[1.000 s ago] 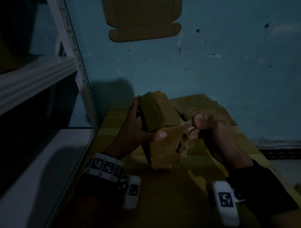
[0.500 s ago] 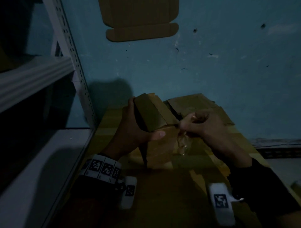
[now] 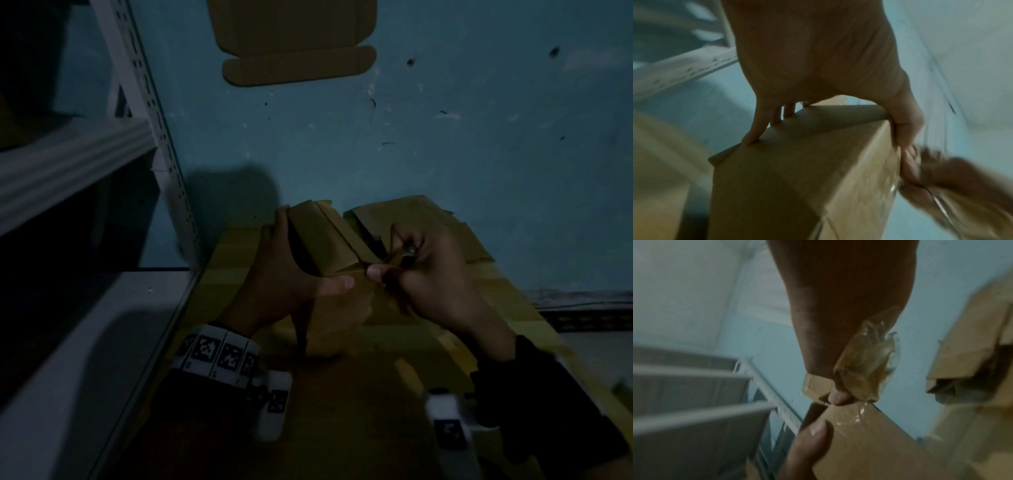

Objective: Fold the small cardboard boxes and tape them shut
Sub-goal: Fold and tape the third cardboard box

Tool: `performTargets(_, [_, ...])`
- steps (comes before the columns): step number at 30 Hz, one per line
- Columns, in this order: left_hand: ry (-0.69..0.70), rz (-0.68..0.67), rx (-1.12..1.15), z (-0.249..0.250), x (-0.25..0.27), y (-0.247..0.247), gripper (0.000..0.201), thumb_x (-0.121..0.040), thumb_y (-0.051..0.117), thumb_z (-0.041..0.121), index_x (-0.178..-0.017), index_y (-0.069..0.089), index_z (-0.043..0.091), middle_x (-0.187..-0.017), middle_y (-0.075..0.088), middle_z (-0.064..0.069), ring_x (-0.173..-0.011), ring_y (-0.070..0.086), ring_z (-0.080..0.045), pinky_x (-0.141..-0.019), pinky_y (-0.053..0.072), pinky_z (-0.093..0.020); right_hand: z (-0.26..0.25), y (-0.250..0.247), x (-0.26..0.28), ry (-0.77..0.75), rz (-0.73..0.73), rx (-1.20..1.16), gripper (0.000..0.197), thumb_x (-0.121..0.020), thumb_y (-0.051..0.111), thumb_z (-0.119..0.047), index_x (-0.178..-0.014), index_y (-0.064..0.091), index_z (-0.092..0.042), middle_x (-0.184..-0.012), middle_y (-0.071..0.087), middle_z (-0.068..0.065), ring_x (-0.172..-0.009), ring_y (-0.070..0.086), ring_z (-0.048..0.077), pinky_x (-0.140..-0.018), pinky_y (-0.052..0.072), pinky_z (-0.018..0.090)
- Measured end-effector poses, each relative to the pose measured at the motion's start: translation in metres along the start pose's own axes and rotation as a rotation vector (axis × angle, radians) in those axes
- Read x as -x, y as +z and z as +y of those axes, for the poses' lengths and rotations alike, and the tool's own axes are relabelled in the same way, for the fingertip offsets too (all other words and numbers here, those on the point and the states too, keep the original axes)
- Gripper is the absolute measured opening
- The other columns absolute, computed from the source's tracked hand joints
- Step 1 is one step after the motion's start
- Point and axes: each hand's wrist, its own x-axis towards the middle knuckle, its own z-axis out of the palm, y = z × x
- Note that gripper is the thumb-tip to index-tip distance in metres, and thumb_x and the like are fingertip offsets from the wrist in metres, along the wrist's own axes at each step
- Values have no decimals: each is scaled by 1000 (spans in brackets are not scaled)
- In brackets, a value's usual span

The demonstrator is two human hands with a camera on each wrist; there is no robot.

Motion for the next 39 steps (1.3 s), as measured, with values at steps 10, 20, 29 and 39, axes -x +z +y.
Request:
performTargets(10, [15,-91,316,5,8,-2,108,-44,86,67,-138,42,36,-135,56,8,-125,54,-16,-101,48,-50,-2,-18,-3,61,-45,-624,39,-79,68,11,-59,41,-8,-48,53,22,-41,52,22,-56,52,23])
performTargets(20, [18,-111,440,3,8,-2,107,-48,87,63,-141,43,34,-137,56,2,-125,55,-22,-100,49,-50,-10,-19,-3,249,-40,-918,26,-73,60,2,-68,36,-7,-40,50,11,-37,58,8,-36,42,14])
performTargets(29, [5,-38,522,-3,4,-8,108,-48,91,57,-140,45,26,-135,59,-4,-123,57,-27,-95,52,-51,-7,-15,0,321,-41,-830,33,-74,75,-9,-63,44,-11,-56,57,15,-49,55,19,-48,46,23])
performTargets(39, [-134,232,859,-9,1,-73,110,-35,86,69,-130,60,21,-132,61,-9,-120,57,-31,-80,53,-43,11,-76,1,421,252,-633,14,-91,54,-6,-80,61,-2,-76,69,7,-70,69,17,-61,58,25])
